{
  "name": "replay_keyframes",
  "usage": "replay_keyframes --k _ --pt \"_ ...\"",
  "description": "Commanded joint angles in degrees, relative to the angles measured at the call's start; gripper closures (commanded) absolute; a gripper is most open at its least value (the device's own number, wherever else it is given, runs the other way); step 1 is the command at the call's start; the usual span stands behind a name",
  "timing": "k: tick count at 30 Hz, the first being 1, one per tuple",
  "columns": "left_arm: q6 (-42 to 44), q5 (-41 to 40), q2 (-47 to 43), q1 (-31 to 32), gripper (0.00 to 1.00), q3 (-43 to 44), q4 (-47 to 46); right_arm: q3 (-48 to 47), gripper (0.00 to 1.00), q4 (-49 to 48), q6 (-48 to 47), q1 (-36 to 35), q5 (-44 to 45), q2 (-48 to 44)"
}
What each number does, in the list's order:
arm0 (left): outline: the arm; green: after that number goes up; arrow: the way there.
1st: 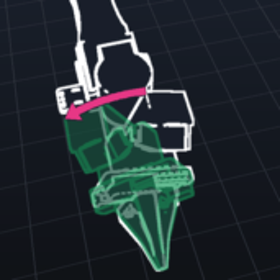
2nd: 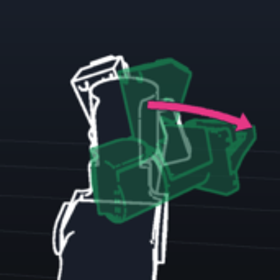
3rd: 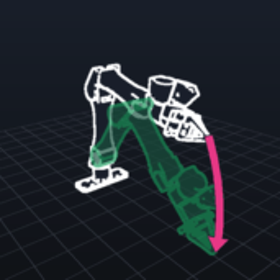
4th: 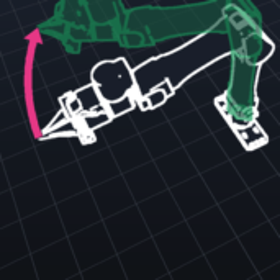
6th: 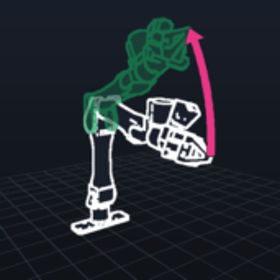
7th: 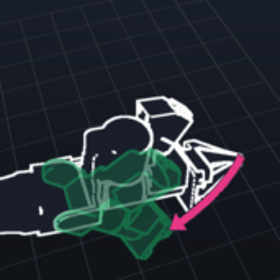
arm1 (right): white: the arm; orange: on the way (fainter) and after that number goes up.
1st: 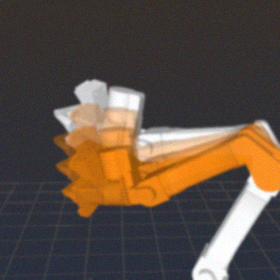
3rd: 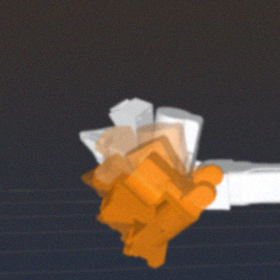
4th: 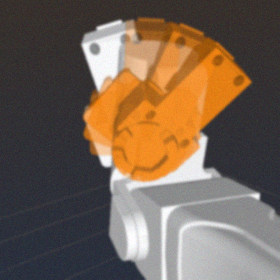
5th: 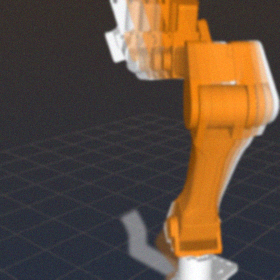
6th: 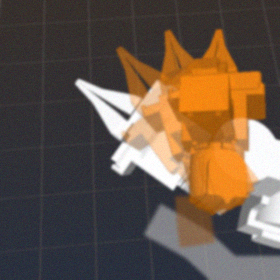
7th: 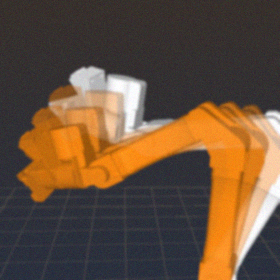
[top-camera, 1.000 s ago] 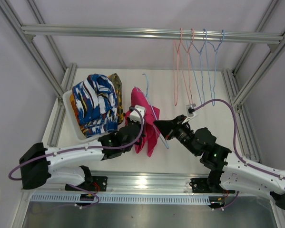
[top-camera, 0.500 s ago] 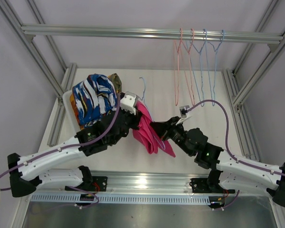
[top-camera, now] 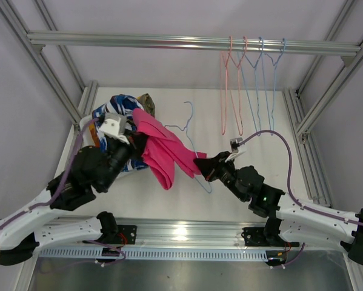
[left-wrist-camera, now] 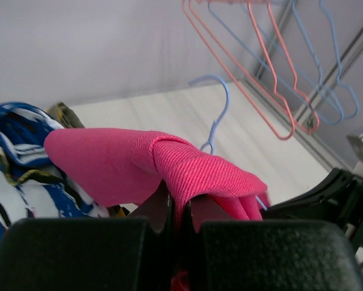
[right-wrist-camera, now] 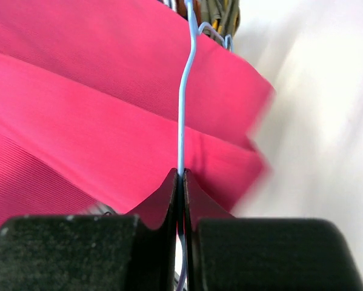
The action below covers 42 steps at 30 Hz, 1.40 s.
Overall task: Remove the trousers from the hanger
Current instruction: Remove the trousers from the hanger, then place the trousers in the bin.
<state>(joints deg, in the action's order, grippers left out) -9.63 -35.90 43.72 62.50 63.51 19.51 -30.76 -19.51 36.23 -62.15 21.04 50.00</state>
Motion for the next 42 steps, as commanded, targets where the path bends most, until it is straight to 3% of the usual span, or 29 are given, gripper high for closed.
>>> replay_keyframes --k 1,8,15,24,42 --pt "5.0 -4.8 -4.7 0.0 1.00 7.1 -8.5 1.0 1.00 0.2 0.3 0.0 3.2 -1.3" --pt "7.6 -1.9 -5.2 0.0 0.99 14.9 -6.5 2.3 1.00 0.3 0.7 0.8 3.0 -1.4" --pt "10.9 -5.8 -10.1 0.0 0.99 14.1 -11.1 3.3 1.00 1.2 1.3 2.1 2.3 -1.3" --pt "16.0 -13.7 -15.6 0.0 0.99 6.7 -21.2 3.5 1.00 1.8 1.7 3.4 1.2 -1.2" --pt "15.9 -28.8 -20.4 -0.2 0.99 -4.6 -29.0 5.4 1.00 4.5 2.4 4.4 1.0 -4.6"
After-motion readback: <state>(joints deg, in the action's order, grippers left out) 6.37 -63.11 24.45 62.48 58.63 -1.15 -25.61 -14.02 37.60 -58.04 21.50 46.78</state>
